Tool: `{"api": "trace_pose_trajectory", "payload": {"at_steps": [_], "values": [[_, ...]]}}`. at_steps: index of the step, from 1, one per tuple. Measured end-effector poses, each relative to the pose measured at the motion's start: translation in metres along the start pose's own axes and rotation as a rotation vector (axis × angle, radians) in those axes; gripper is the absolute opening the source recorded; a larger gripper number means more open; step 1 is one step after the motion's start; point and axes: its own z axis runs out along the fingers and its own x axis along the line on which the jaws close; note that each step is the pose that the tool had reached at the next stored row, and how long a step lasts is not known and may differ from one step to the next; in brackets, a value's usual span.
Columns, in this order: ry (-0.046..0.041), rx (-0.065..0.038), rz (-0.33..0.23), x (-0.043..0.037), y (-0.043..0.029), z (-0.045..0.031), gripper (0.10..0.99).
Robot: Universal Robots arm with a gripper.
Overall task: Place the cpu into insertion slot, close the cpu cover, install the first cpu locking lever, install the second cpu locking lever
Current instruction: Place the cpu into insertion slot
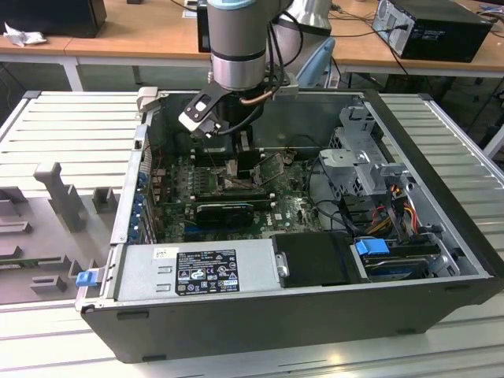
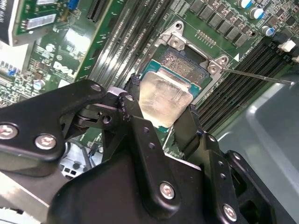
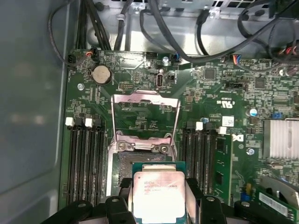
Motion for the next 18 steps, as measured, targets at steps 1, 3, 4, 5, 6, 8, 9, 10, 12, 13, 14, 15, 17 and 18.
{"api": "trace_pose_trajectory", "payload": {"at_steps": [1, 3, 4, 5, 6, 8, 9, 10, 12, 13, 14, 15, 17, 18], "values": [[-0.0001, 0.000, 0.000, 0.0008, -0.0002, 0.0010, 0.533], [-0.0001, 0.000, 0.000, 0.0029, -0.0009, 0.0037, 0.533], [-0.0001, 0.000, 0.000, 0.0040, -0.0011, 0.0051, 0.533], [-0.0001, 0.000, 0.000, 0.0048, -0.0013, 0.0060, 0.533], [-0.0002, 0.001, 0.000, 0.0058, -0.0016, 0.0072, 0.533], [-0.0002, 0.001, 0.000, 0.0080, -0.0019, 0.0098, 0.533], [-0.0001, 0.001, 0.000, 0.0091, -0.0020, 0.0111, 0.533], [0.0000, 0.003, 0.001, 0.0108, -0.0022, 0.0152, 0.533], [-0.0005, 0.004, 0.007, 0.0110, -0.0032, 0.0210, 0.533], [-0.0005, 0.004, 0.008, 0.0110, -0.0037, 0.0241, 0.533], [-0.0005, 0.005, 0.008, 0.0110, -0.0038, 0.0254, 0.533], [-0.0005, 0.005, 0.008, 0.0111, -0.0039, 0.0265, 0.533], [-0.0006, 0.005, 0.009, 0.0112, -0.0041, 0.0279, 0.533], [-0.0007, 0.005, 0.012, 0.0113, -0.0041, 0.0286, 0.533]]}}
